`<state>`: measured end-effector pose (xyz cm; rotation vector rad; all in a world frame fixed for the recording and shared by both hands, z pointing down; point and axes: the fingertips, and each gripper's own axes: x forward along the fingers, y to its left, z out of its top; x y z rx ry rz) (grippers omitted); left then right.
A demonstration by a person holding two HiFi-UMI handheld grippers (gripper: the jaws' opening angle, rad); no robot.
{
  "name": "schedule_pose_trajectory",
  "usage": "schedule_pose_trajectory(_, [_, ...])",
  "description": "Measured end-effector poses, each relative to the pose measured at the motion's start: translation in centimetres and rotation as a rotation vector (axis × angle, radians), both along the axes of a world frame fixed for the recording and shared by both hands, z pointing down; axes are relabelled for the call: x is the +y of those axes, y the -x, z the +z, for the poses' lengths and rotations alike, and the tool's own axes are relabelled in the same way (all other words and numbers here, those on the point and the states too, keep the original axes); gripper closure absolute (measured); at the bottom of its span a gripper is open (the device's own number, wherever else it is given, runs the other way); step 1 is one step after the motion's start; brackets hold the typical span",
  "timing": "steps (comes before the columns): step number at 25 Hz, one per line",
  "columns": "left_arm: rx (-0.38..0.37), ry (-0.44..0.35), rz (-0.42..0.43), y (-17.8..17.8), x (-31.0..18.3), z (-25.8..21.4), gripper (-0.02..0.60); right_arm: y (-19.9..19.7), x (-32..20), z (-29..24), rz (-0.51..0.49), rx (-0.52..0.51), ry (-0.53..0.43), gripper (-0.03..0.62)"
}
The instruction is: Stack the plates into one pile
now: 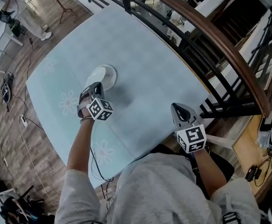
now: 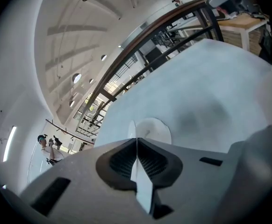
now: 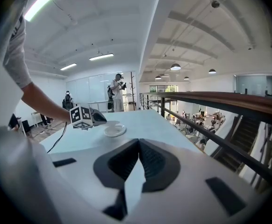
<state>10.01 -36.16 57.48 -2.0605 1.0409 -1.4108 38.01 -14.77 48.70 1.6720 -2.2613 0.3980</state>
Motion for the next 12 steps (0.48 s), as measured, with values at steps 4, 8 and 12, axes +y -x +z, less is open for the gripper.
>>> schedule_pose_trajectory(4, [-0.034,0.032,0.001,-1.9,-0.3,2.5,0.555,-1.8,-0.6,1.1,-0.005,0.002,0.012,0.568])
schedule_pose_trajectory(8, [-0.05,0.055,-0.003,-2.9,-0.4,4.0,0.555,-2.5,-0.8,1.6,-0.019,-0.001,0.029,0.568])
schedule_pose_trajectory(12, [-0.069,0.1,0.004,-3.9,0.1,5.5,0.555,-3.1,-0.9,2.1,-0.023,-0.01,0.04,0.568])
